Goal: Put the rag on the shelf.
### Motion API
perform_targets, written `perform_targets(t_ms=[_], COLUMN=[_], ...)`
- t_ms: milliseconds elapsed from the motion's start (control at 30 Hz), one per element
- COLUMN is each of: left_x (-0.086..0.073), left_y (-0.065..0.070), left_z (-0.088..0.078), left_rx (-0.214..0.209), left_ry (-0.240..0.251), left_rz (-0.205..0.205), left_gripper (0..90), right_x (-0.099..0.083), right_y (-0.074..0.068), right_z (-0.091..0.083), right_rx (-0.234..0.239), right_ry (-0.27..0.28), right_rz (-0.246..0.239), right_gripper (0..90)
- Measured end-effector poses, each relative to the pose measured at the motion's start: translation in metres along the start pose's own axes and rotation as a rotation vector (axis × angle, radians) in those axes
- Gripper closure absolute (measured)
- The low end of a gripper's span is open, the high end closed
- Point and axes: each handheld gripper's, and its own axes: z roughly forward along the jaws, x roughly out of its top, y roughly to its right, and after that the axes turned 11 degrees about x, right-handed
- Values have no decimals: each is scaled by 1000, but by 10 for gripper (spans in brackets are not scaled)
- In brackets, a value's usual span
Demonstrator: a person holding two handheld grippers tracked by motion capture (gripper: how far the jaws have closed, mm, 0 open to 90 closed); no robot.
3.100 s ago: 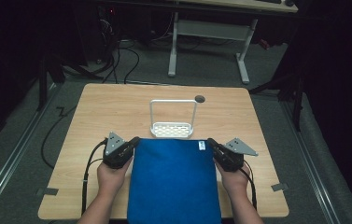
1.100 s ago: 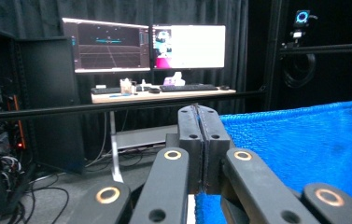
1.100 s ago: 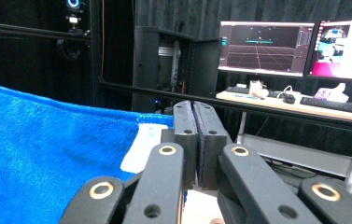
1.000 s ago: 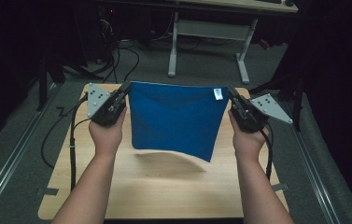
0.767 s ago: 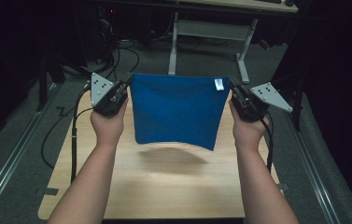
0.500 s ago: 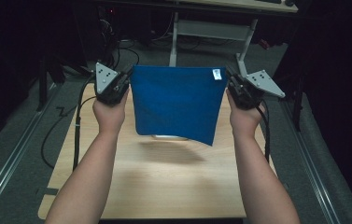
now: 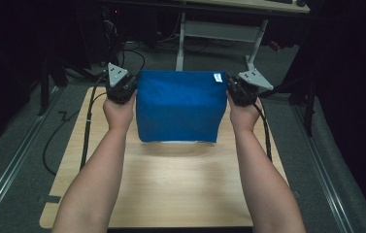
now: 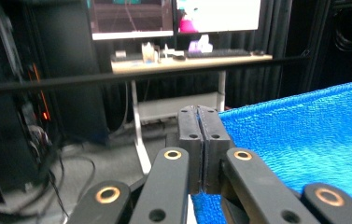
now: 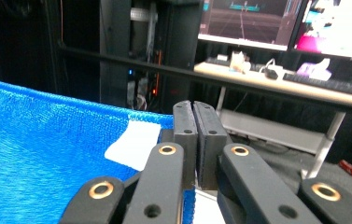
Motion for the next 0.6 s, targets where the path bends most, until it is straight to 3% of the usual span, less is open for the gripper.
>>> perform_targets(t_ms=[67,267,500,600], left_x=[-12,-43,-63,-74], left_y=[1,1,5,8], left_z=[4,7,6,7], left_rx=[3,-13,-22,-34], left_ry=[-34,-92,-125,-164], left_rz=[21,18,24,37], left_gripper=[896,896,896,896], right_x=[-9,-35,-59,-68], right_y=[-1,-1,0,-1], right_z=[5,15,18,17], right_rx=[-5,3,3,0], right_ry=[-30,-94,-134,-149], right_rz=[-13,-3,13,26], right_gripper=[892,892,892,892])
